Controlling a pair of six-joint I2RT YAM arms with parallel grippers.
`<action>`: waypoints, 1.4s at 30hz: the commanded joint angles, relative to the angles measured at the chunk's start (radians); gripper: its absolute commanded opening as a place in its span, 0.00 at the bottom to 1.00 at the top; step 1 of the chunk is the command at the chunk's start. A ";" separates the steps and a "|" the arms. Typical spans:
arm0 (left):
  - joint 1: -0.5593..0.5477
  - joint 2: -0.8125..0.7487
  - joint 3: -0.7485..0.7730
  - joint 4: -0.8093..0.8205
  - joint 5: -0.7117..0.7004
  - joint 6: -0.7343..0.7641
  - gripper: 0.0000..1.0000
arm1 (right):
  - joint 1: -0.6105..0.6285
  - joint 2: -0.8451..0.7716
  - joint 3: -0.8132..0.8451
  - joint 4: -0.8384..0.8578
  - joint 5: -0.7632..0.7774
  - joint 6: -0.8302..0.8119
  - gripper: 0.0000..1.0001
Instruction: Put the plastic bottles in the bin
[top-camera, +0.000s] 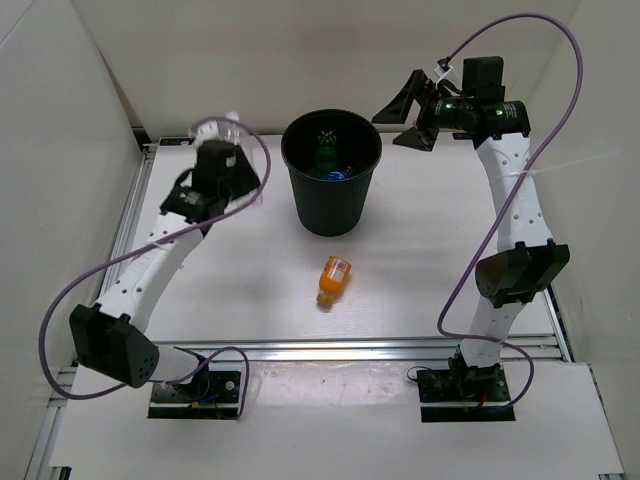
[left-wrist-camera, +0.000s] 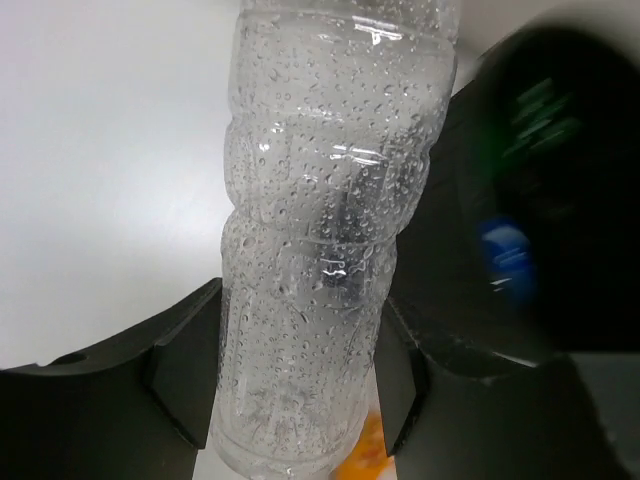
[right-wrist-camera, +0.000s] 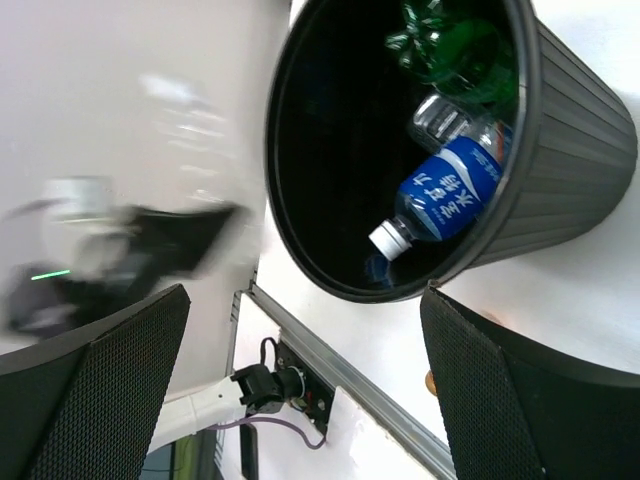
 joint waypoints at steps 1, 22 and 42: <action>0.001 0.003 0.247 0.041 -0.025 0.073 0.48 | -0.005 0.005 -0.022 0.008 0.000 -0.014 1.00; -0.171 0.418 0.743 0.032 0.183 0.190 1.00 | -0.111 -0.110 -0.231 -0.010 0.056 0.004 1.00; 0.021 -0.471 -0.010 -0.210 -0.248 0.065 1.00 | 0.184 -0.314 -1.127 0.317 0.232 0.146 1.00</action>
